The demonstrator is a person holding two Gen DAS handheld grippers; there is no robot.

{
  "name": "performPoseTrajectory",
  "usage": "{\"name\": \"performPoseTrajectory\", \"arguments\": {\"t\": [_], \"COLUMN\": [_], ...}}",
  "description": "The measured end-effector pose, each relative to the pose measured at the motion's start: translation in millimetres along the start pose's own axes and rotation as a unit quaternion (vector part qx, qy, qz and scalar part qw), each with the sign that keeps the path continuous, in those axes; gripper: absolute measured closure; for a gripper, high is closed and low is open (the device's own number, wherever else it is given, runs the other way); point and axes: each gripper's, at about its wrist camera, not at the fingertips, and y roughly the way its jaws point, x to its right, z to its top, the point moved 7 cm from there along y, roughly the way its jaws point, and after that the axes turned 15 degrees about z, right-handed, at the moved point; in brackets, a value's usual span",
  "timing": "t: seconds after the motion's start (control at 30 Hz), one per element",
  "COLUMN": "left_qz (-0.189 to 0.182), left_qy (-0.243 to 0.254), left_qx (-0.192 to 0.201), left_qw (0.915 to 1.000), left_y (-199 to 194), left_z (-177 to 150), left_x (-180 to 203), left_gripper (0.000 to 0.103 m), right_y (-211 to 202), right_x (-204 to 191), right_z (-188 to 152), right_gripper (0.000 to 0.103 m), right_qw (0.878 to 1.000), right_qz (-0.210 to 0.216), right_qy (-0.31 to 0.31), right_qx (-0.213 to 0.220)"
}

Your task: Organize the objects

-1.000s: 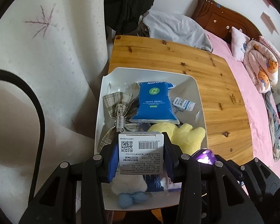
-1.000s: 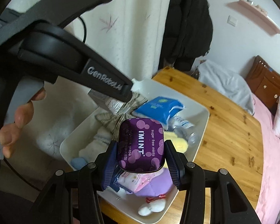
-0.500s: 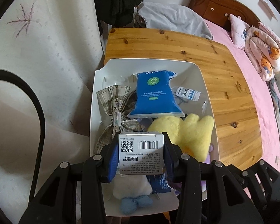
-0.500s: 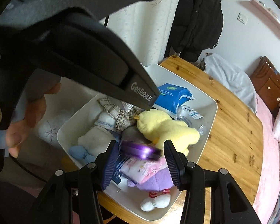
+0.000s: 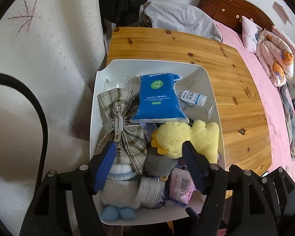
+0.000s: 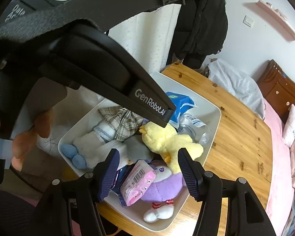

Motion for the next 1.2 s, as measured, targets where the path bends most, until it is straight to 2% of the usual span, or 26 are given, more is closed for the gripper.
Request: {"name": "performPoseTrajectory", "arguments": {"t": [0.2, 0.8, 0.93, 1.07, 1.2], "left_qz": [-0.010, -0.048, -0.049, -0.046, -0.038], "left_qy": [0.006, 0.014, 0.012, 0.019, 0.026], "left_qx": [0.008, 0.034, 0.041, 0.055, 0.075], "left_qw": [0.9999, 0.9982, 0.9979, 0.9972, 0.9961], "left_y": [-7.9, -51.9, -64.4, -80.7, -95.0], "left_z": [-2.6, 2.4, 3.8, 5.5, 8.3], "left_x": [4.9, 23.2, 27.4, 34.7, 43.4], "left_gripper": [0.022, 0.022, 0.022, 0.022, 0.022], "right_y": [-5.6, -39.8, -53.9, -73.8, -90.6], "right_x": [1.7, 24.6, 35.3, 45.1, 54.2], "right_z": [-1.8, -17.8, -21.2, -22.0, -20.3], "right_gripper": [0.040, 0.040, 0.040, 0.034, 0.033], "right_qw": [1.000, 0.997, 0.995, 0.993, 0.992], "right_qz": [-0.012, -0.069, -0.076, -0.087, -0.091], "right_qy": [0.004, 0.031, 0.045, 0.048, 0.048], "right_qx": [0.009, 0.031, 0.042, 0.059, 0.072]}}
